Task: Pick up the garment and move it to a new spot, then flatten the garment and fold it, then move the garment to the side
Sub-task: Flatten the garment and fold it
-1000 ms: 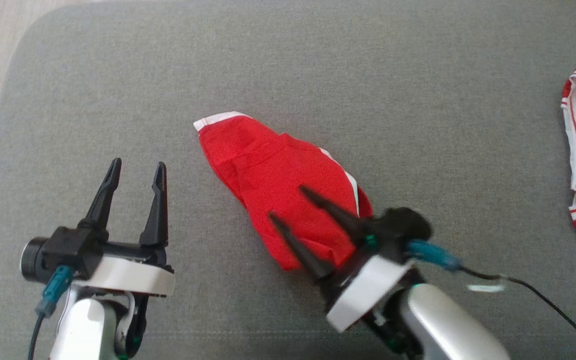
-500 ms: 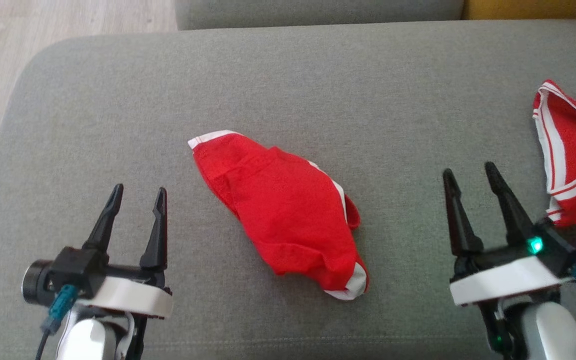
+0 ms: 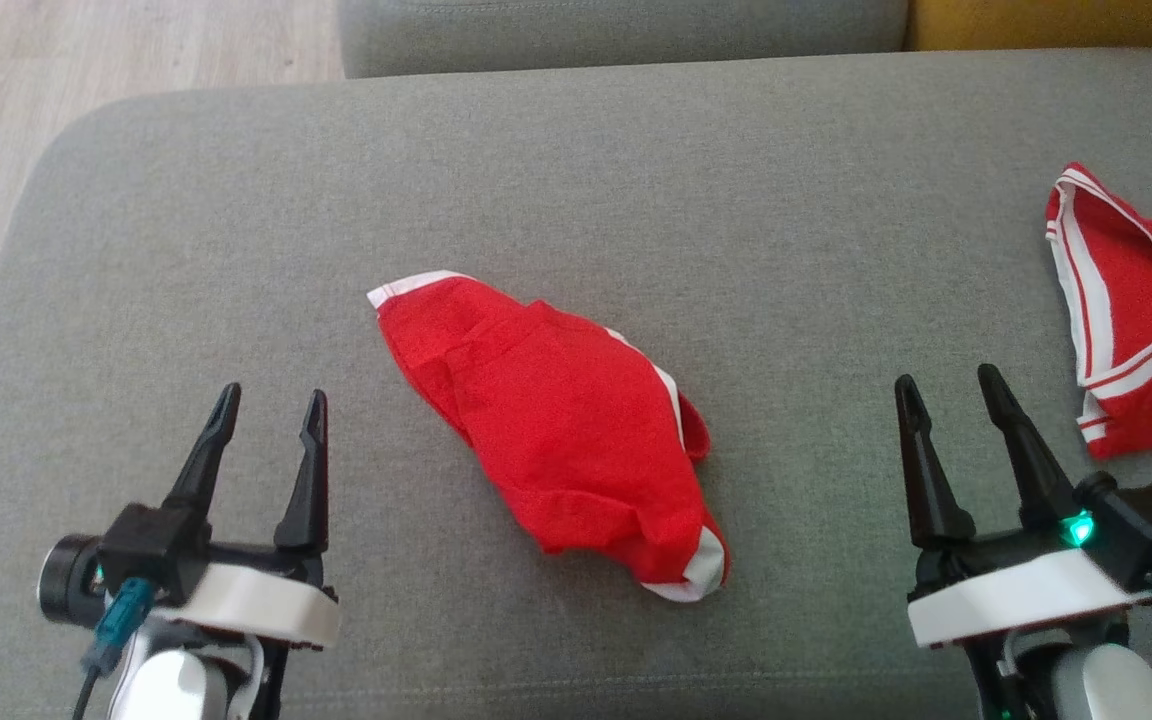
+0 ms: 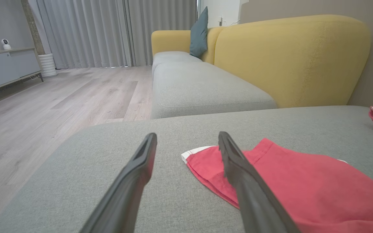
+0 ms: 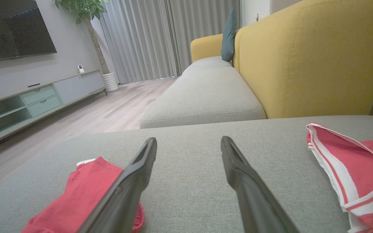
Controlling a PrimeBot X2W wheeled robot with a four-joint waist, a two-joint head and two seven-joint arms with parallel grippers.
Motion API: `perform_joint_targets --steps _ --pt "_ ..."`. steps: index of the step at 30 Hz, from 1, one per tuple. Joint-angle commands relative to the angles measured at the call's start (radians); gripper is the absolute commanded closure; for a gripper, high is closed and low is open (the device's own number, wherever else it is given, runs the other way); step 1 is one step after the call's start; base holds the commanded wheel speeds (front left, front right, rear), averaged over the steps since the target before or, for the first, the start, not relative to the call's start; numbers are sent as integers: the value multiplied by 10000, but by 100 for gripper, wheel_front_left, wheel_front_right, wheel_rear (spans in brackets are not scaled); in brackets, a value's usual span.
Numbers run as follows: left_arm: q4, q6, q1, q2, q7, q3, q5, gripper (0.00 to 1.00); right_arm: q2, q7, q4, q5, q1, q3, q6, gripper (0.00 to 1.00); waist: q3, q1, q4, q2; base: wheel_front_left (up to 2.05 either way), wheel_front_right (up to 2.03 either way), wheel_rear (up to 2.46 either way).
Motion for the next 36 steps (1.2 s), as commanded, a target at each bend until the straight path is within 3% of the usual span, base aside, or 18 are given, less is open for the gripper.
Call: perform_joint_targets --steps 1,8,17,26,27,28,29,36 --pt "-334 69 -275 176 6 362 -57 0 -32 19 -425 18 -277 212 -7 0 23 0 -5 0 0 0 0" --pt "-371 105 -335 227 13 312 -101 0 -31 364 -201 -68 -274 401 -7 0 113 0 6 0 0 0 0" --pt "-389 114 -515 253 13 195 -160 0 -118 1650 1268 338 192 2589 -7 0 360 0 166 0 0 0 0" --pt "-325 119 -743 260 -57 155 -254 0 -91 1686 2453 923 -180 3130 -7 0 752 0 355 0 0 0 0" --pt "-309 121 -758 262 -65 152 -259 0 -91 1745 2565 944 -261 3219 -7 16 773 0 366 0 0 0 0" --pt "-294 122 -776 263 -71 145 -263 0 -89 1753 2643 1007 -342 3288 -7 54 792 0 377 0 0 0 0" --pt "-281 127 -793 265 -77 142 -267 0 -90 1751 2709 1066 -429 3354 -7 100 811 0 381 0 0 0 0" --pt "-196 160 -885 227 -110 73 -291 0 -292 1381 2671 1056 -843 2941 -7 100 820 0 470 0 0 0 0"
